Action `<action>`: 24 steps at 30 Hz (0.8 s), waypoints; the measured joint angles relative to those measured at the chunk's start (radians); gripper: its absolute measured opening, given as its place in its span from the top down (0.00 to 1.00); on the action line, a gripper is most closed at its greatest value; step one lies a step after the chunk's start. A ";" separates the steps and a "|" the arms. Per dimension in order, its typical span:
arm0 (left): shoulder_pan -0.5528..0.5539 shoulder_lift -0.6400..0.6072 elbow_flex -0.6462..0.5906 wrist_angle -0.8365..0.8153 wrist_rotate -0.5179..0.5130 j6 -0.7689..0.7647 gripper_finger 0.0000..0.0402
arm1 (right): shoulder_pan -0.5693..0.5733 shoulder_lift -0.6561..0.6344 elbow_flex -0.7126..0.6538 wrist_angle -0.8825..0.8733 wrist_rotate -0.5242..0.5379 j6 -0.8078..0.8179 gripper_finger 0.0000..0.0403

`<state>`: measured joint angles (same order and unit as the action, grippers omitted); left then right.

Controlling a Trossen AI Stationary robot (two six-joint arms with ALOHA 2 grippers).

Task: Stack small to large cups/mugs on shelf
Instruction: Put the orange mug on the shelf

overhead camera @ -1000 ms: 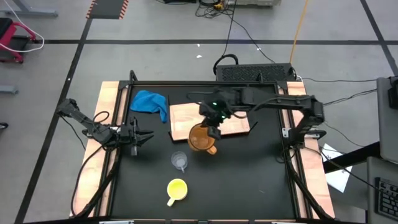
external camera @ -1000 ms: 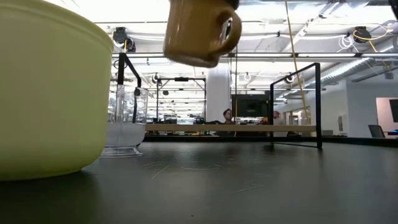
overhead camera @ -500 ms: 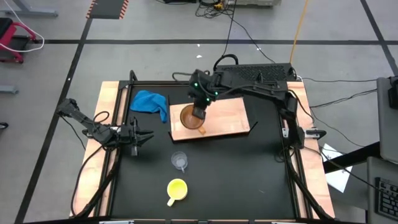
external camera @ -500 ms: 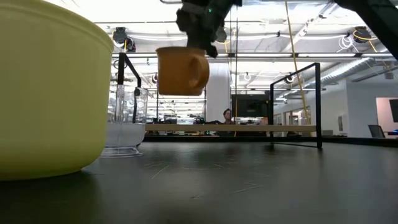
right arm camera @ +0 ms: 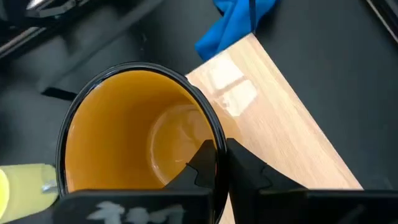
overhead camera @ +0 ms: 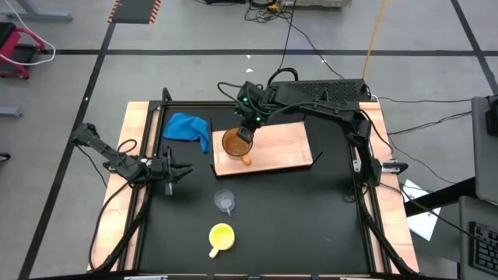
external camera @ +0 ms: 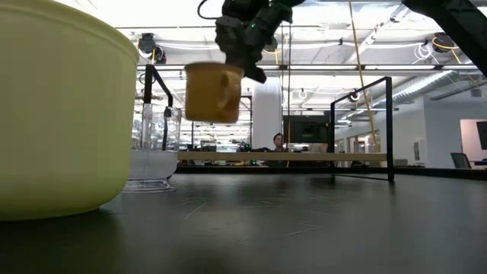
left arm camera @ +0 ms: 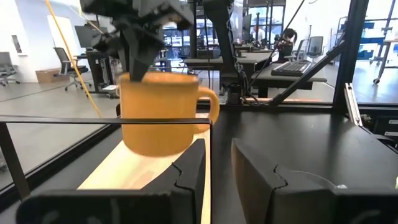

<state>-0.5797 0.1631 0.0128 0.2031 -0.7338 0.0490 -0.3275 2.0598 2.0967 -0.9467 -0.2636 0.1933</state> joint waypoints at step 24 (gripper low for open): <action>0.000 0.000 0.000 0.002 0.000 -0.001 0.80 | 0.002 0.000 -0.148 0.156 0.046 0.049 0.98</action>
<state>-0.5793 0.1634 0.0128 0.2047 -0.7341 0.0483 -0.3256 2.0598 1.9484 -0.7910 -0.2176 0.2421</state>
